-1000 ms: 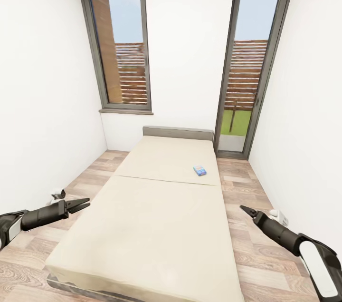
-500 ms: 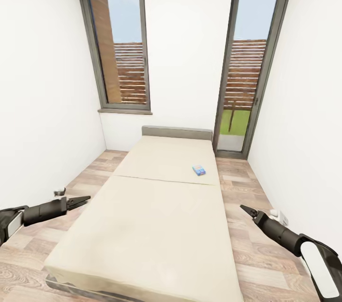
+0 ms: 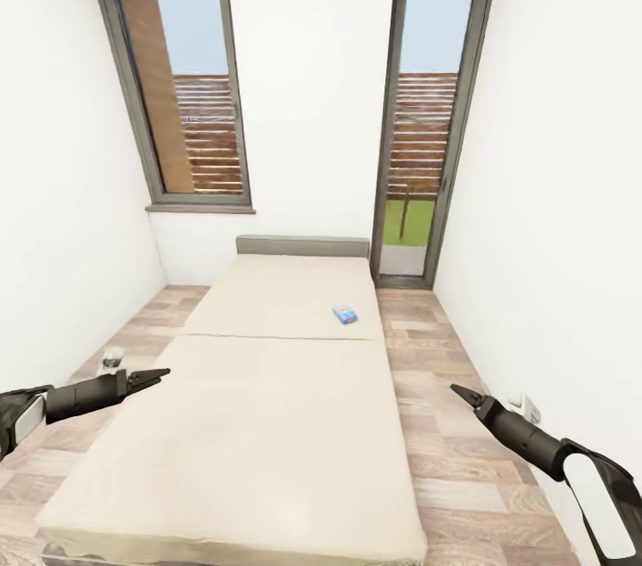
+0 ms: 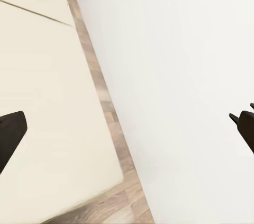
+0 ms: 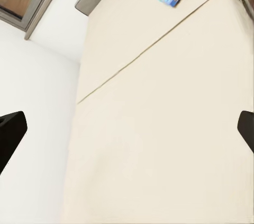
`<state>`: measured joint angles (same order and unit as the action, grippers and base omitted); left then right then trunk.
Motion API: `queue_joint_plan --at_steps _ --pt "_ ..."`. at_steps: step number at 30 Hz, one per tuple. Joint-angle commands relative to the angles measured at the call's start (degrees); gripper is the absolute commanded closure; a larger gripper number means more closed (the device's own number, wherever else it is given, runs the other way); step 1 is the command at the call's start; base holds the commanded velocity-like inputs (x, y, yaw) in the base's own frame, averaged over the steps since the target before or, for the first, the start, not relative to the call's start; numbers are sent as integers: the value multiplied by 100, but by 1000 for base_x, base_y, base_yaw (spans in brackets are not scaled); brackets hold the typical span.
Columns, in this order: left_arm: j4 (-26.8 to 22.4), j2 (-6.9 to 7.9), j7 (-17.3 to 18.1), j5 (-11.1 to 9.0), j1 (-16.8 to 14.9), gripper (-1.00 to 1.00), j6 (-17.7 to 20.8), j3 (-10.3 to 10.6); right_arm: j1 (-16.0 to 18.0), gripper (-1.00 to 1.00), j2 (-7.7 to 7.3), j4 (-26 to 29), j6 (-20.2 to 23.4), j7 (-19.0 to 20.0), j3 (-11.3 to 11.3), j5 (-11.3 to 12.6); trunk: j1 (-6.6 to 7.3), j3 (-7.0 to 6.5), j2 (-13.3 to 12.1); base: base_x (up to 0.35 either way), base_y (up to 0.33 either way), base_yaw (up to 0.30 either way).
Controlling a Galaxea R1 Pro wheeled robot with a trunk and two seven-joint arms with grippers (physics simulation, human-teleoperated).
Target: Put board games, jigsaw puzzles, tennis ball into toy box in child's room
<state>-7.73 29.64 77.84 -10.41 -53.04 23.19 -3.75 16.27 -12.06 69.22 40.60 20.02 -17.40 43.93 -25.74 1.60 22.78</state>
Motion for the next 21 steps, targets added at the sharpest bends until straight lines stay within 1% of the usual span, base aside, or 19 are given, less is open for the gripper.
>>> queue_joint_plan --at_steps 1,5,8,16,21 --pt "-1 -5 19 31 -5 -100 61 -34 4 -100 10 -2 26 18 -9 -10 -4 15 14 0 -257 -111" --pt "-1 -14 20 31 -5 -100 62 -31 3 -100 24 11 16 13 -7 -25 -4 17 14 0 -261 -61" --pt "-1 -14 22 31 -5 -100 62 -30 4 -100 40 19 -5 12 -2 -42 -4 18 14 0 -153 -22" --pt "-1 -11 29 31 -7 -100 52 -29 1 -100 46 33 -150 11 56 -58 -4 18 14 0 -37 -4" --pt "-1 -11 30 31 -5 -100 53 -29 1 -100 46 37 -169 15 65 -60 -4 18 14 0 -5 137"
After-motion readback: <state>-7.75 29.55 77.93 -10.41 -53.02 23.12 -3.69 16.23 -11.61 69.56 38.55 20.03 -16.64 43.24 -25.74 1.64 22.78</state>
